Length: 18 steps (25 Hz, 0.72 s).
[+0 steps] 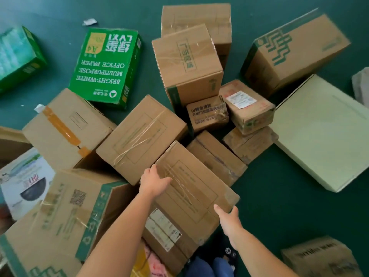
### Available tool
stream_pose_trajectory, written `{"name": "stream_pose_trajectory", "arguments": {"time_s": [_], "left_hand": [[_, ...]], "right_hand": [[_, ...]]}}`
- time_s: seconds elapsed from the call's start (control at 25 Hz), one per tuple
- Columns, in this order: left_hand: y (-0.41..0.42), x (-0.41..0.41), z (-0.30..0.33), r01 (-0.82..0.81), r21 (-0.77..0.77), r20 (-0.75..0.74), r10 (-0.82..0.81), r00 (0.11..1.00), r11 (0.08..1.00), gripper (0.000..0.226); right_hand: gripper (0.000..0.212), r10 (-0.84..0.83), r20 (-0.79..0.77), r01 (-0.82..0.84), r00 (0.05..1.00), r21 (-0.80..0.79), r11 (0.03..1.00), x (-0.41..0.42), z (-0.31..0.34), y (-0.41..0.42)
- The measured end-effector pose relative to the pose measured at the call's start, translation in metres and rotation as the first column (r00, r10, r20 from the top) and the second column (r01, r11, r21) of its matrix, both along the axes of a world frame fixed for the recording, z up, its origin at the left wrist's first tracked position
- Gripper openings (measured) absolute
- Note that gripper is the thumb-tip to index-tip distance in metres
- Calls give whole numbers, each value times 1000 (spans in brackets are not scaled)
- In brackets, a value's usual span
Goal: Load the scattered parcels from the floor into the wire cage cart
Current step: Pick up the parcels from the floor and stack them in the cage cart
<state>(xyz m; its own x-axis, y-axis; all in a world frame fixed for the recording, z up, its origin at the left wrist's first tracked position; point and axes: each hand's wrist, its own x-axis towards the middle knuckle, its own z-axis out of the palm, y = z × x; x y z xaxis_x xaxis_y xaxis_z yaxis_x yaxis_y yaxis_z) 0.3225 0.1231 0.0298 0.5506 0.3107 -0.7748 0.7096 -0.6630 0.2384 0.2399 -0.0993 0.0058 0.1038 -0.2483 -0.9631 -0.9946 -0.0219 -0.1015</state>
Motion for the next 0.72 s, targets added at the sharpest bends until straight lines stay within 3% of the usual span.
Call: {"name": "stream_pose_trajectory", "arguments": {"time_s": [0.12, 0.28, 0.4, 0.56, 0.72], "left_hand": [[8, 4, -31, 25, 40, -7, -25, 1000, 999, 86], [10, 7, -41, 113, 141, -61, -105, 993, 984, 82], [3, 8, -29, 46, 79, -70, -41, 997, 996, 73], [-26, 1, 9, -57, 6, -33, 57, 998, 998, 69], [-60, -2, 93, 65, -39, -34, -66, 997, 997, 88]], "right_hand": [[82, -115, 31, 117, 993, -87, 989, 0, -24, 4], [98, -219, 22, 220, 975, -78, 972, 3, -39, 3], [98, -243, 11, 242, 970, -136, 961, 1, -30, -6], [99, -212, -14, 202, 977, -241, 949, -13, 13, -22], [103, -141, 8, 134, 990, -366, 921, -12, 105, -48]]}}
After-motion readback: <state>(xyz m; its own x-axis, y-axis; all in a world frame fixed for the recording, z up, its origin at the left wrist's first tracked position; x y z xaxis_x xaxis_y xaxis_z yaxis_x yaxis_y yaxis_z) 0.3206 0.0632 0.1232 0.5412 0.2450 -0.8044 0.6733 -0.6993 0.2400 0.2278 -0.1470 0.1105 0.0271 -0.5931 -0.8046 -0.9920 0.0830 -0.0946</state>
